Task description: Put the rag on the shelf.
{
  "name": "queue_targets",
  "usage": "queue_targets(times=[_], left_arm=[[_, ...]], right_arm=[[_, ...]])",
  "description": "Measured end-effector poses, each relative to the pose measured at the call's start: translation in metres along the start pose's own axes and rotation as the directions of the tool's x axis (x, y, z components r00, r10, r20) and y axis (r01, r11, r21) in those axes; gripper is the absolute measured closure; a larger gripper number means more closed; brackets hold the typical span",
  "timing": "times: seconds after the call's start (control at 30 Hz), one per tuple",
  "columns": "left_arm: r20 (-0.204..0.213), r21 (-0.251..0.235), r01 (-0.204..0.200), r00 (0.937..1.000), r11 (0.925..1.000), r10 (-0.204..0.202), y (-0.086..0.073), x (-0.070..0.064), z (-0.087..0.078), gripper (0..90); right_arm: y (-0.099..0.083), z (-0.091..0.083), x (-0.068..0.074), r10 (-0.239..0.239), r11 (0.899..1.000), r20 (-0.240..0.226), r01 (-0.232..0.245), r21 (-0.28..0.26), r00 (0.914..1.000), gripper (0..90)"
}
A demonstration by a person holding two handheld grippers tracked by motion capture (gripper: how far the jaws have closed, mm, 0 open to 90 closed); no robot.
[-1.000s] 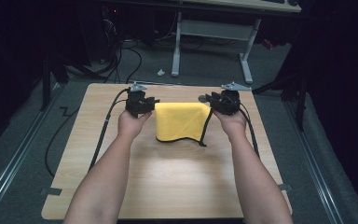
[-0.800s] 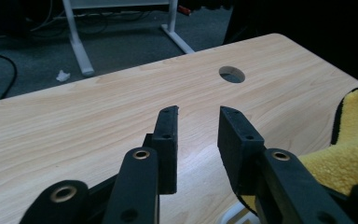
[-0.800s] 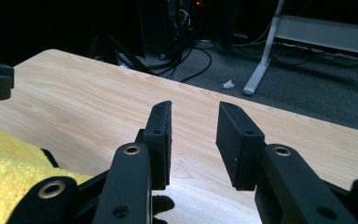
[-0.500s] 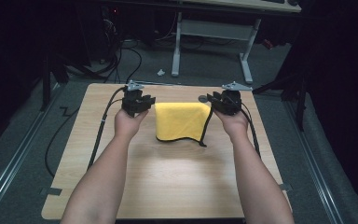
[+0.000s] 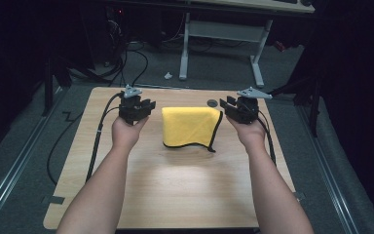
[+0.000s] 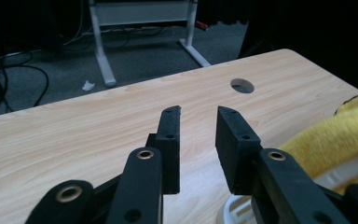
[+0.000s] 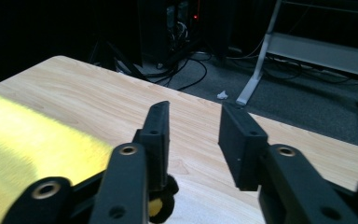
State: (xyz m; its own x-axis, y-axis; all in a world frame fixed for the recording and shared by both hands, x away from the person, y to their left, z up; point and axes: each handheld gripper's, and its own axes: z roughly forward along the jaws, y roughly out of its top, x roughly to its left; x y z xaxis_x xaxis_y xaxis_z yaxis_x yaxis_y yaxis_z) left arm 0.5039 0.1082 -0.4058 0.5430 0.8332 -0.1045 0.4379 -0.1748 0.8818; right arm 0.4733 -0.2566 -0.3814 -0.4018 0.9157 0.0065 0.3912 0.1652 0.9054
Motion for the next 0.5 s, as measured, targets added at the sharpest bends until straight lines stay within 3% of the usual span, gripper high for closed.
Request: queue_targets(times=[0.37,0.43,0.47,0.5], left_arm=[[-0.001,-0.046,-0.002,1.0000,0.9989,0.001,-0.015,-0.012,-0.034,67.0],[0.002,-0.047,-0.019,0.9998,0.9987,0.019,-0.023,-0.017,-0.041,63.9],[0.018,-0.052,-0.034,0.9992,0.9981,0.035,-0.035,-0.024,-0.051,61.9],[0.018,-0.052,-0.034,0.9992,0.9981,0.035,-0.035,-0.024,-0.051,60.1]], right_arm=[[-0.010,-0.039,0.011,-0.021,0.999,-0.003,0.021,-0.035,0.9998,54.9],[-0.013,-0.048,0.016,-0.031,0.998,-0.019,0.031,-0.047,0.9993,51.0],[-0.016,-0.054,0.020,-0.042,0.997,-0.023,0.040,-0.065,0.9989,49.6],[-0.016,-0.054,0.020,-0.042,0.997,-0.023,0.040,-0.065,0.9989,49.6]])
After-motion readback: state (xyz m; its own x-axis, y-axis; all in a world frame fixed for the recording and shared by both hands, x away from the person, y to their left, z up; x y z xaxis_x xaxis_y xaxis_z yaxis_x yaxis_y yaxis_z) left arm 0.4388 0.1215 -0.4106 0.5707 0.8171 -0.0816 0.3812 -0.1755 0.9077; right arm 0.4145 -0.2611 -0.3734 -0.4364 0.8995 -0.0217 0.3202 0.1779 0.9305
